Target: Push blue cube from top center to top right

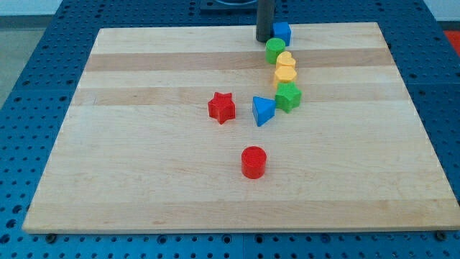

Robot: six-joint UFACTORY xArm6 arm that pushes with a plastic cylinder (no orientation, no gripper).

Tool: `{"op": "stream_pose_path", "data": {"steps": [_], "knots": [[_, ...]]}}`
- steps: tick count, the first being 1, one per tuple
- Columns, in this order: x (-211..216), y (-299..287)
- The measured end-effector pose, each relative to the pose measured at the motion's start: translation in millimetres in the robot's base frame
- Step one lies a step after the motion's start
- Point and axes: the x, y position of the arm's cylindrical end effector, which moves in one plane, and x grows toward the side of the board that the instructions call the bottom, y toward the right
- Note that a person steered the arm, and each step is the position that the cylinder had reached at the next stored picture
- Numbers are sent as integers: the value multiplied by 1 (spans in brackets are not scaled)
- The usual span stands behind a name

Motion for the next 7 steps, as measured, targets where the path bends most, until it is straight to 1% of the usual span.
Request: {"op": "stream_pose_path", "data": {"steps": [1,2,3,5,6,7], "knots": [[1,33],[15,61],[15,61],[-1,54],[-10,19],[-10,-23]]}}
